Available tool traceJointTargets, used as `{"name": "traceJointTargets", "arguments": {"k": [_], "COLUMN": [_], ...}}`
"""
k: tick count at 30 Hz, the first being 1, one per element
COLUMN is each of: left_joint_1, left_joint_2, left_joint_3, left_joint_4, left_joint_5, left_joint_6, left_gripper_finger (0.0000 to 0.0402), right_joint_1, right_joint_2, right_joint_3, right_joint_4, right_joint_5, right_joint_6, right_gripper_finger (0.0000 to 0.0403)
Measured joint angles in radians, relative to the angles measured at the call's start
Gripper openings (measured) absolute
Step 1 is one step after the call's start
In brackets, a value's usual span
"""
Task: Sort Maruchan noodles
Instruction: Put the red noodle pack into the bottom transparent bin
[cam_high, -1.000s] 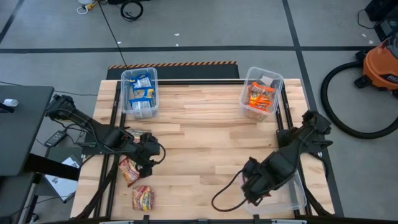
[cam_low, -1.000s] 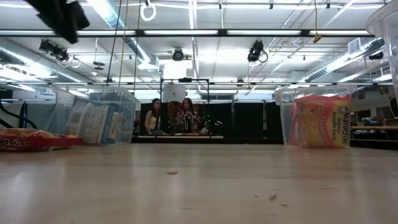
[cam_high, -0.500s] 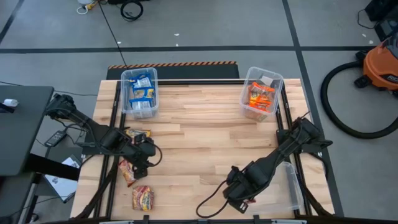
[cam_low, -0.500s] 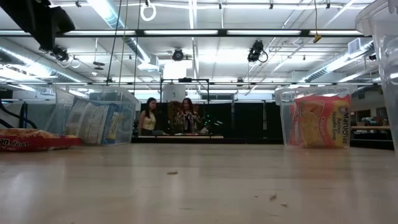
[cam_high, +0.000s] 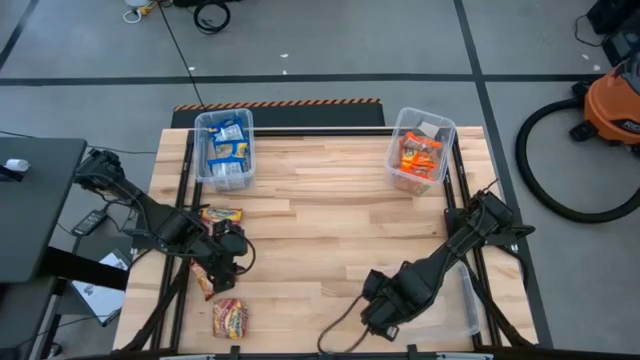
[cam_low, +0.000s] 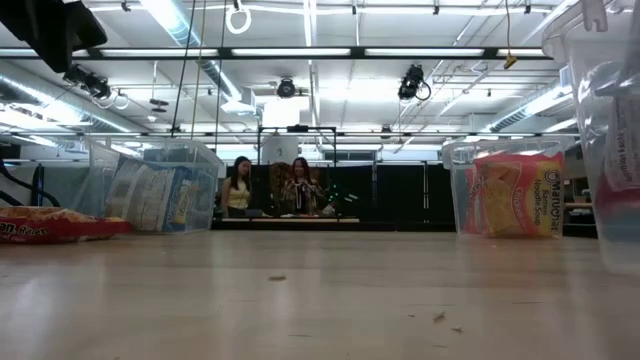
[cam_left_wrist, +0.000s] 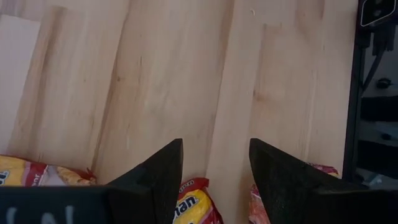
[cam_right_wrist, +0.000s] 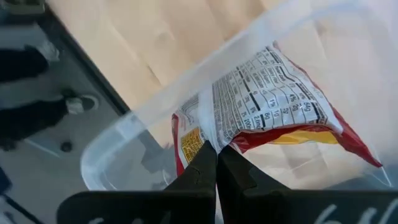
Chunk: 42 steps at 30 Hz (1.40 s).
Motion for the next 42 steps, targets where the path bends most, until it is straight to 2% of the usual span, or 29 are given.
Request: {"name": "traceJointTargets", "arguments": {"k": [6, 11, 16, 22, 25, 28, 31, 35, 39, 42], "left_joint_1": [-0.026, -0.028, -0.028, -0.028, -0.028, -0.028, -0.028, -0.012, 0.026, 0.062], "left_joint_2": [0.0, 0.0, 0.0, 0.0, 0.0, 0.008, 0.044, 0.146, 0.3, 0.408], "left_joint_3": [0.0, 0.0, 0.0, 0.0, 0.0, 0.0, 0.0, 0.0, 0.0, 0.0], "left_joint_4": [0.013, 0.048, 0.093, 0.106, 0.115, 0.162, 0.209, 0.365, 0.614, 0.828], "left_joint_5": [-0.035, -0.041, -0.059, -0.059, -0.063, -0.103, -0.128, -0.16, -0.225, -0.234], "left_joint_6": [-0.024, -0.036, -0.046, -0.046, -0.052, -0.064, -0.021, 0.072, 0.165, 0.21], "left_gripper_finger": [0.0192, 0.0192, 0.0192, 0.0192, 0.0192, 0.0192, 0.0192, 0.0192, 0.0192, 0.0192], "right_joint_1": [0.037, 0.036, 0.033, 0.031, 0.026, 0.016, 0.002, -0.016, -0.025, -0.026], "right_joint_2": [0.003, 0.003, 0.003, 0.003, -0.001, -0.001, -0.002, -0.005, -0.004, -0.001], "right_joint_3": [0.0, -0.014, -0.112, -0.141, -0.14, -0.118, -0.088, -0.054, -0.053, -0.053], "right_joint_4": [0.005, 0.05, 0.173, 0.199, 0.199, 0.171, 0.083, 0.021, 0.075, 0.106], "right_joint_5": [0.101, 0.113, 0.111, 0.114, 0.078, 0.029, 0.032, 0.061, 0.048, 0.053], "right_joint_6": [-0.16, -0.298, -0.414, -0.447, -0.445, -0.434, -0.382, -0.361, -0.373, -0.357], "right_gripper_finger": [0.0003, 0.0007, 0.0009, 0.001, 0.001, 0.001, 0.0009, 0.0007, 0.0007, 0.0007]}}
